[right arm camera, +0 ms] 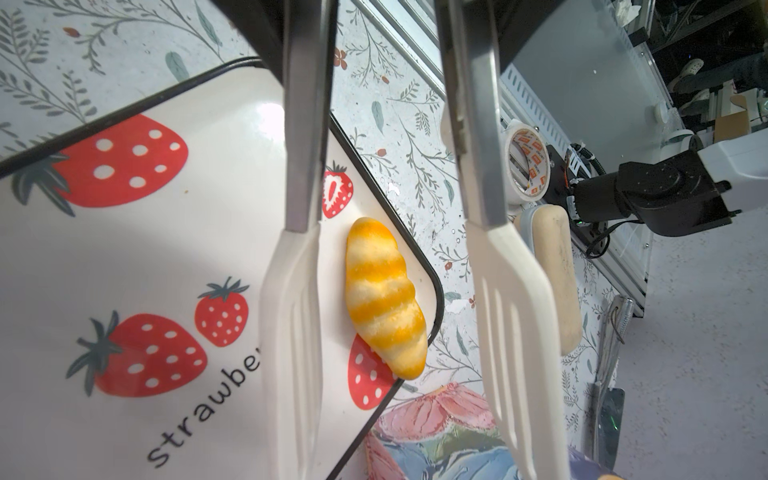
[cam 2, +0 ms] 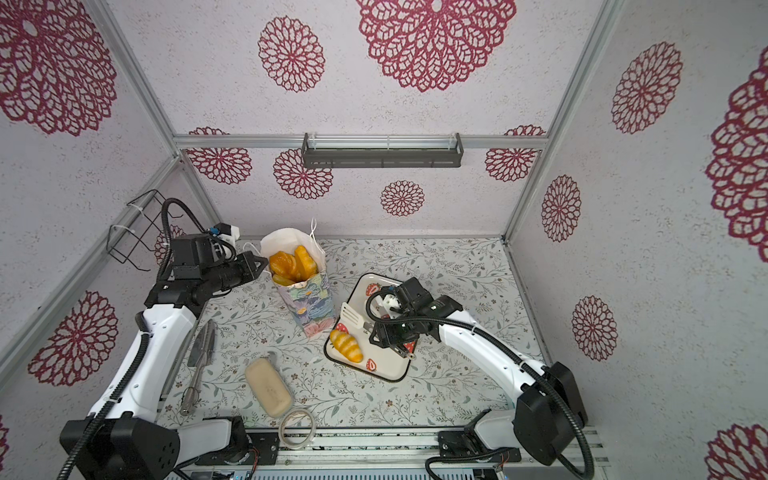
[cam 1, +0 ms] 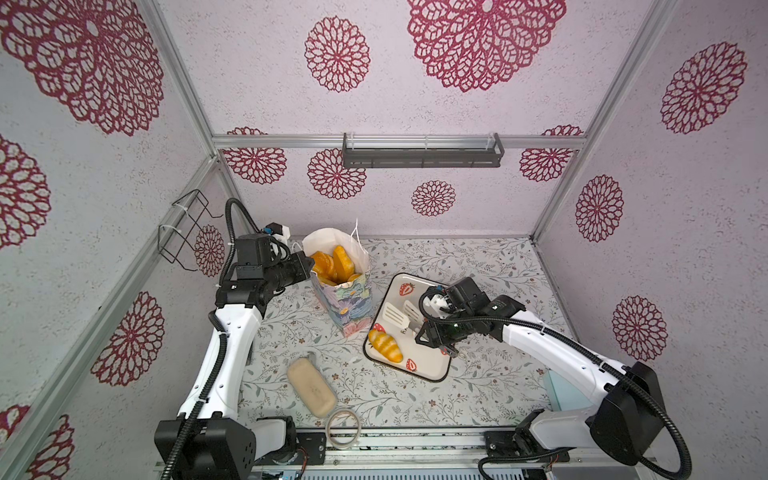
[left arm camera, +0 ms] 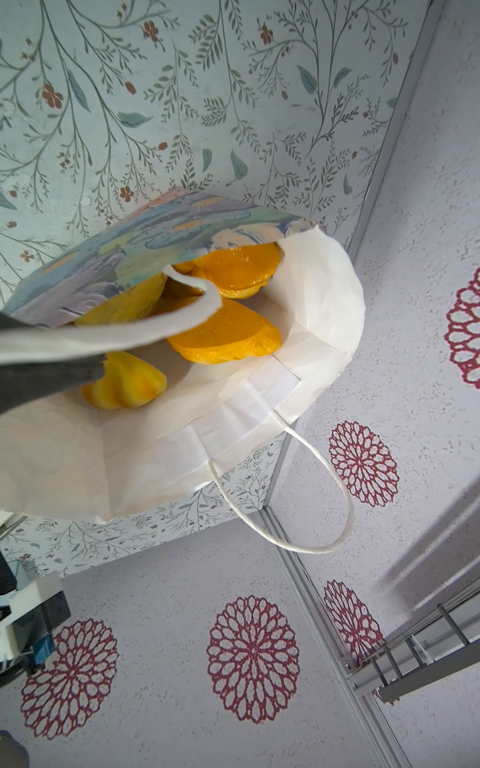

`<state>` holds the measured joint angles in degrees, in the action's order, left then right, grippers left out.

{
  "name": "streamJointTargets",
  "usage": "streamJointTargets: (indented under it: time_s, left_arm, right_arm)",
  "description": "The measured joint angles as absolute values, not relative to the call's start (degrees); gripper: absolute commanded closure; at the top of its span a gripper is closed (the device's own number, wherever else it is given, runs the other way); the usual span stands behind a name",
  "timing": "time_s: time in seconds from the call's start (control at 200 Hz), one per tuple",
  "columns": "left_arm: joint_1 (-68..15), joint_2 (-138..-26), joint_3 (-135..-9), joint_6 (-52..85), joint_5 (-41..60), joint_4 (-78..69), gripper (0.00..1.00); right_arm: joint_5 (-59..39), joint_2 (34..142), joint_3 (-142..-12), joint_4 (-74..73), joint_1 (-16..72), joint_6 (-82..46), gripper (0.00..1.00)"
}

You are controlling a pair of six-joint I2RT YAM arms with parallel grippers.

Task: Place the fake bread into the paper bag
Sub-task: 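Move the empty tongs back over the long striped bun on the tray, then lower the tongs onto the long striped bun and pinch it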

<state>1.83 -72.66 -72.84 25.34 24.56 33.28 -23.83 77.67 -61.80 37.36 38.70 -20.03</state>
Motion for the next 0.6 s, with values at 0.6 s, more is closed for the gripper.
streamJointTargets:
  time_s: [0.6]
  left_arm:
    - [1.83,-72.66,-72.84,25.36,24.56,33.3,1.0]
  right_arm:
    - [-18.02,83.44,-60.34,37.63,44.58,-18.98,0.43]
